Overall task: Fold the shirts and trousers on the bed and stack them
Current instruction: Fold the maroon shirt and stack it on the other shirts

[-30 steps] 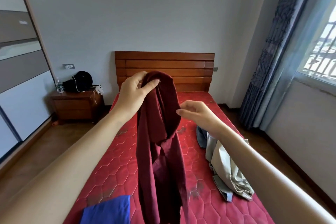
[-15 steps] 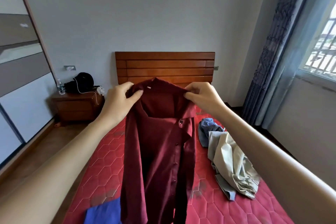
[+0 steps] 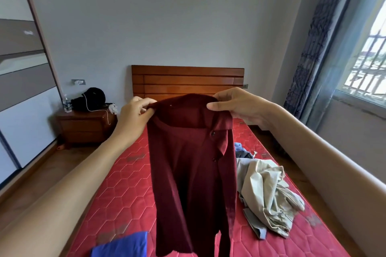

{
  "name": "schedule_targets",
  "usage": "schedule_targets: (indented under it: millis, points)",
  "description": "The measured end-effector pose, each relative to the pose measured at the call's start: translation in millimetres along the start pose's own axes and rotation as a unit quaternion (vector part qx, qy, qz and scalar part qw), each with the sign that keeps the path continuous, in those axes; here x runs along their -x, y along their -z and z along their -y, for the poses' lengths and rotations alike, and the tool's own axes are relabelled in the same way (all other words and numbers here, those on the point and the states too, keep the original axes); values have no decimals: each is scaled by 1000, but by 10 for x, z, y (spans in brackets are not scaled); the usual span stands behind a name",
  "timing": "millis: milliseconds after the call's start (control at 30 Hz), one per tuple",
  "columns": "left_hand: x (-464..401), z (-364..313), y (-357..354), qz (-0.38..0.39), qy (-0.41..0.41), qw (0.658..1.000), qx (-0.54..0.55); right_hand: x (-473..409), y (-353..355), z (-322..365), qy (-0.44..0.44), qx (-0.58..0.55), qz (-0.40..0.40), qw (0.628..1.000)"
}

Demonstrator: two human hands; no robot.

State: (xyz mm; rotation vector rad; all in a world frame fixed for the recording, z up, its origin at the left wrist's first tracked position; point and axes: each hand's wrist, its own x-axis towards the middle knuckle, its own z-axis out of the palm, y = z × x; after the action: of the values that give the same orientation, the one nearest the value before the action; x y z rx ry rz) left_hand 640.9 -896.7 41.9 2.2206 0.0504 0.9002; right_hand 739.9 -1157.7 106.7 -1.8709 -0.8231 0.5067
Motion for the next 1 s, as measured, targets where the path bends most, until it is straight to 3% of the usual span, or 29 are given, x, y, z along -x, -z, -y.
schedule_targets:
  millis: [67, 200, 400, 533, 600, 833, 900, 1000]
  points:
    - [-14, -59, -26, 0, -3, 1000, 21, 2, -41, -10, -1, 19, -21, 1000]
    - [-58, -184, -101, 14, 6, 997, 73, 13, -168, -31, 24, 159, -76, 984]
    - [-69, -300, -258, 77, -14, 996, 40, -83, -356, -65, 10, 368, -181, 912]
    - [-11, -218, -169, 146, -97, 981, -88, -48, -286, 28, -29, 356, -233, 904]
    - [8, -170, -109, 157, -87, 977, -115, -27, -256, 90, -38, 372, -245, 894]
    - [-17, -72, 187, 67, -37, 996, -51, 2, -179, -2, -6, 393, -263, 881]
    - [-44, -62, 241, 50, -15, 998, -33, -12, -151, -66, -2, 355, -236, 905]
    - [-61, -80, 273, 41, 26, 999, 6, 6, -112, -135, 4, 201, -159, 967]
